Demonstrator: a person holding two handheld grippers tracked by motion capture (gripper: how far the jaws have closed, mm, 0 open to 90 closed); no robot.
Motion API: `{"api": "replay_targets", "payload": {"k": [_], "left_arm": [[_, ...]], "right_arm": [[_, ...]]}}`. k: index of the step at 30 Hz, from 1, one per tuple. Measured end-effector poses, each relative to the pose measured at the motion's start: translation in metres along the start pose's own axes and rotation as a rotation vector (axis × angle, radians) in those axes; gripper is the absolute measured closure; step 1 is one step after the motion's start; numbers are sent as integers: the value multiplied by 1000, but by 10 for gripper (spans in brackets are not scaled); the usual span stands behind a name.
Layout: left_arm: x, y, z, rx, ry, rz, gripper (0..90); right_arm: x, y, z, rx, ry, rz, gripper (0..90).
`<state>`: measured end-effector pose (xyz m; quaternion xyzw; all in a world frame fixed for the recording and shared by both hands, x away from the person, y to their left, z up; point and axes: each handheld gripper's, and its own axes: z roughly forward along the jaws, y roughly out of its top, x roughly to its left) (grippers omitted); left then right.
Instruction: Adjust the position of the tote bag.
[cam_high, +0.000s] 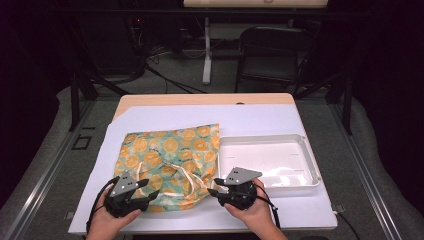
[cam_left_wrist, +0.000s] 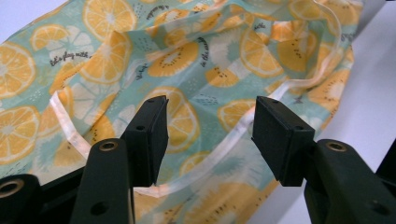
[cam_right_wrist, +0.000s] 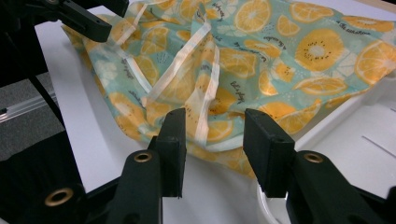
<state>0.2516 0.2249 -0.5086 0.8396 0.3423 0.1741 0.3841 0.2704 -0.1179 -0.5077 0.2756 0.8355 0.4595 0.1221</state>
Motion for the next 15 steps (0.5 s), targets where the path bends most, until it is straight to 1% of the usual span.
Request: {"api": "replay_targets", "payload": {"k": [2, 3, 6, 9, 15], "left_arm": [[-4, -3, -2, -2, 2, 0, 446], [-5, -4, -3, -1, 7, 9, 444], [-10, -10, -6, 11, 5, 18, 444], [-14, -17, -9, 23, 16, 31, 443], [-17, -25, -13, 50, 42, 53, 444]], "right_arm": [[0, -1, 0, -1, 1, 3, 586], [-1, -2, 0, -3, 3, 10, 585], [-2, -3, 0, -4, 8, 18, 578], [-2, -3, 2, 1, 13, 17, 568], [-2, 0, 4, -17, 34, 34, 559]]}}
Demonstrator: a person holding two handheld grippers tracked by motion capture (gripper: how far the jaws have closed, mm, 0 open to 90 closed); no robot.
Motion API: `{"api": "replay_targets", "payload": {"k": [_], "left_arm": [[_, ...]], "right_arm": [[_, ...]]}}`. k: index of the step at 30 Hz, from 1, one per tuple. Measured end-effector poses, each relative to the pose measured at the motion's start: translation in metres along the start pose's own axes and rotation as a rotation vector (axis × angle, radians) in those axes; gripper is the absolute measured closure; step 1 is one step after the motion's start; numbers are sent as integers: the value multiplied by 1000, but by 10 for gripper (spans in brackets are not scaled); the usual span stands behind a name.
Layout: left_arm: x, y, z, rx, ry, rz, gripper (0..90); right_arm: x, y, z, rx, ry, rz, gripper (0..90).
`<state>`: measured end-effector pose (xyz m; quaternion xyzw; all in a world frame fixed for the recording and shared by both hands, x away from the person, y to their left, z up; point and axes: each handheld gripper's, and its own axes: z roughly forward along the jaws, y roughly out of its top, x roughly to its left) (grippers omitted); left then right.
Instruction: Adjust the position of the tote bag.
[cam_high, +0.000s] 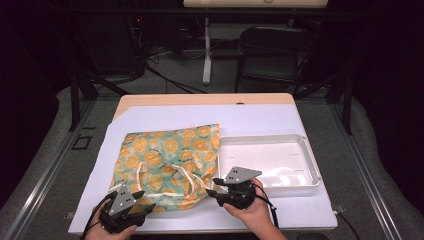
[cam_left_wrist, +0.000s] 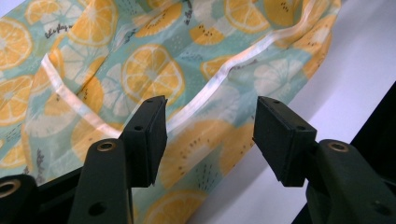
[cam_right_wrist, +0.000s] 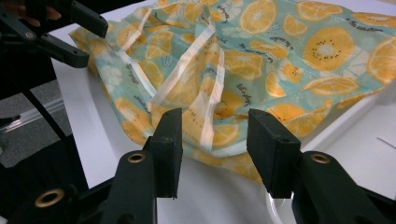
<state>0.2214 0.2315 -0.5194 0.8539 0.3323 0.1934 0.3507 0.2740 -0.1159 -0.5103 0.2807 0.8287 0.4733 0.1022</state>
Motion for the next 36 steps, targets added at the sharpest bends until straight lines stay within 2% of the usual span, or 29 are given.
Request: {"api": "replay_targets", "payload": {"k": [2, 5, 11, 15, 17, 22, 27, 31, 36], "left_arm": [[-1, -2, -1, -10, 24, 32, 450], [-4, -5, -3, -10, 42, 56, 450], [-8, -9, -2, 16, 56, 63, 442], [-7, -12, -1, 24, 85, 60, 442], [-6, -14, 0, 28, 108, 71, 442], [-3, -15, 3, 33, 112, 58, 447], [-6, -15, 6, 65, 112, 93, 452], [-10, -15, 7, 92, 132, 140, 447], [-8, -15, 9, 95, 153, 134, 442]], "right_arm": [[-1, 2, 1, -6, 8, 0, 558], [-2, 4, 2, -7, 21, 4, 558], [-4, 6, 6, -14, 36, 15, 554], [-6, 7, 9, -15, 49, 18, 552], [-5, 8, 10, -11, 51, 19, 552], [-4, 8, 12, -9, 57, 15, 552], [-4, 7, 11, -9, 58, 15, 551], [-4, 7, 11, -4, 55, 15, 550], [-4, 6, 12, -3, 54, 16, 547]]}}
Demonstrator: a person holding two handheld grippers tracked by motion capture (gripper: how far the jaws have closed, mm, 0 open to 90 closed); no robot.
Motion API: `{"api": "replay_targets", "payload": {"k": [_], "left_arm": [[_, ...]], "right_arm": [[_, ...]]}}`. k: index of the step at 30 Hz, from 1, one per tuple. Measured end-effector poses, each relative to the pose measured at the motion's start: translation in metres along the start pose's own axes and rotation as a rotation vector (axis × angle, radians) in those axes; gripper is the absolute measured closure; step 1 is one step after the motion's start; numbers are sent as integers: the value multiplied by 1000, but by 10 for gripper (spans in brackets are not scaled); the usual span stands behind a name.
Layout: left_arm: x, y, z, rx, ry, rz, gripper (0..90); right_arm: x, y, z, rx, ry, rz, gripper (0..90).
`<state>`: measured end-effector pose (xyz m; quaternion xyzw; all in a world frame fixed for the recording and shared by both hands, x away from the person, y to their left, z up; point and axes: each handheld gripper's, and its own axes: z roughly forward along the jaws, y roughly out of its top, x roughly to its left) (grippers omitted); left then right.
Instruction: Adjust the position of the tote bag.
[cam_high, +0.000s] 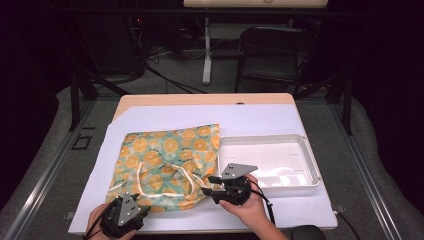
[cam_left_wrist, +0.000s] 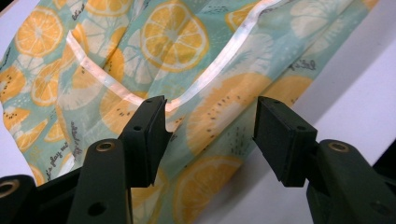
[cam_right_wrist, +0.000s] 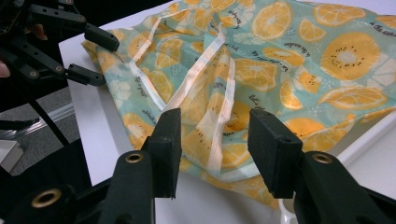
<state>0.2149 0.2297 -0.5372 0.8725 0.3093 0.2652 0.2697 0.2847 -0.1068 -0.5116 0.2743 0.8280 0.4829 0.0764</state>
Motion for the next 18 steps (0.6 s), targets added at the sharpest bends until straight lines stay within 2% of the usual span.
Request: {"api": "replay_targets", "payload": {"k": [4, 6, 10, 13, 15, 18], "left_arm": [[1, 1, 0, -3, 6, 3, 482], [1, 2, -1, -28, 10, 5, 535], [2, 3, 0, -12, -22, -14, 643], [4, 3, 0, -4, -31, -23, 733], [4, 3, 0, -13, -26, -24, 776], [5, 3, -1, -19, -39, -30, 831]], "right_arm": [[0, 0, 0, -1, 1, 1, 547], [0, 0, 0, -3, 0, 3, 546], [0, -1, 0, -5, 3, 8, 552], [0, -1, 0, -6, 4, 10, 551], [0, -1, 0, -8, 3, 11, 549], [-1, -1, 0, -6, -1, 13, 544]]}}
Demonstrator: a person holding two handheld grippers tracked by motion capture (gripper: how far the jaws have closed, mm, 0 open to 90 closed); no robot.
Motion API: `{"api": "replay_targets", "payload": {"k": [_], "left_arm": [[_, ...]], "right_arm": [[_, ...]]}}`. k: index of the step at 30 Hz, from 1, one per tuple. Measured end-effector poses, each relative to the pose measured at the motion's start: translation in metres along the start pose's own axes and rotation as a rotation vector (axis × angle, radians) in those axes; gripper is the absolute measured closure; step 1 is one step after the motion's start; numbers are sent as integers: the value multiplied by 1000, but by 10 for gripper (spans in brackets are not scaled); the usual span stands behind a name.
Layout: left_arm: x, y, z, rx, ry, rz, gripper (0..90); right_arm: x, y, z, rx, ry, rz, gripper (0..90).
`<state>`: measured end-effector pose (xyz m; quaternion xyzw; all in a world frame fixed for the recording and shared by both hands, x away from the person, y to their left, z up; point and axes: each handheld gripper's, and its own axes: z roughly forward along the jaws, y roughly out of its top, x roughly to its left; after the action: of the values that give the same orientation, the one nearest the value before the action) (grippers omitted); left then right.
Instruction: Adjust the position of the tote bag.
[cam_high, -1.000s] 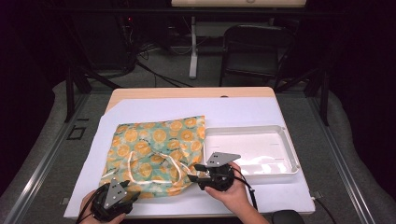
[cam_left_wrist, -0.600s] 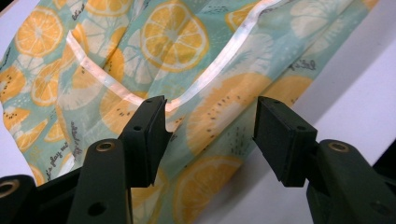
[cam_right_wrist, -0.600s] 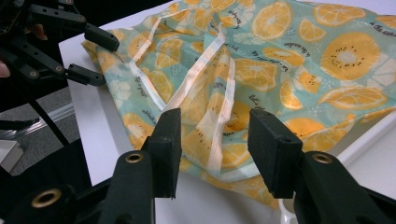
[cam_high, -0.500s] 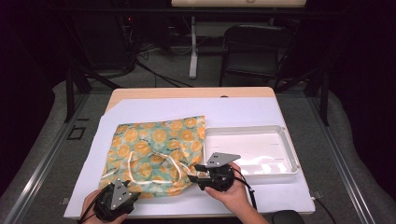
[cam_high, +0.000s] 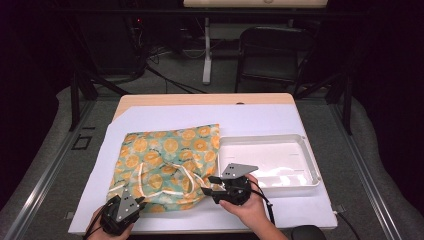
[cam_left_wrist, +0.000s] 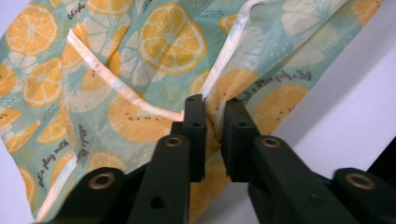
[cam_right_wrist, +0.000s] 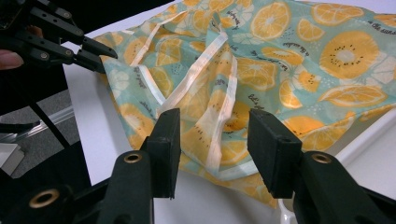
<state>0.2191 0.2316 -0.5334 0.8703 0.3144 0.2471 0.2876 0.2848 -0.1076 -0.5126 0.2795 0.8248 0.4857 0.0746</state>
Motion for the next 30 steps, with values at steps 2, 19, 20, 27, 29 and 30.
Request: {"api": "replay_targets", "payload": {"k": [2, 19, 20, 27, 29, 30], "left_arm": [[0, 0, 0, 5, -3, 0, 853], [1, 1, 1, -1, -5, -25, 900], [1, 1, 0, 1, -9, -30, 900], [6, 3, -3, -21, 3, -56, 900], [8, 5, -5, -19, 13, -59, 900], [9, 6, -5, -23, 10, -69, 900]], "right_arm": [[0, 0, 0, 0, -1, 0, 543], [2, -1, 2, 3, 5, -7, 526], [2, -1, 2, 7, 3, -11, 524], [3, 0, 1, -20, 34, -1, 582], [4, 2, 1, -15, 37, -11, 581], [5, 3, 1, -5, 41, -18, 578]]}}
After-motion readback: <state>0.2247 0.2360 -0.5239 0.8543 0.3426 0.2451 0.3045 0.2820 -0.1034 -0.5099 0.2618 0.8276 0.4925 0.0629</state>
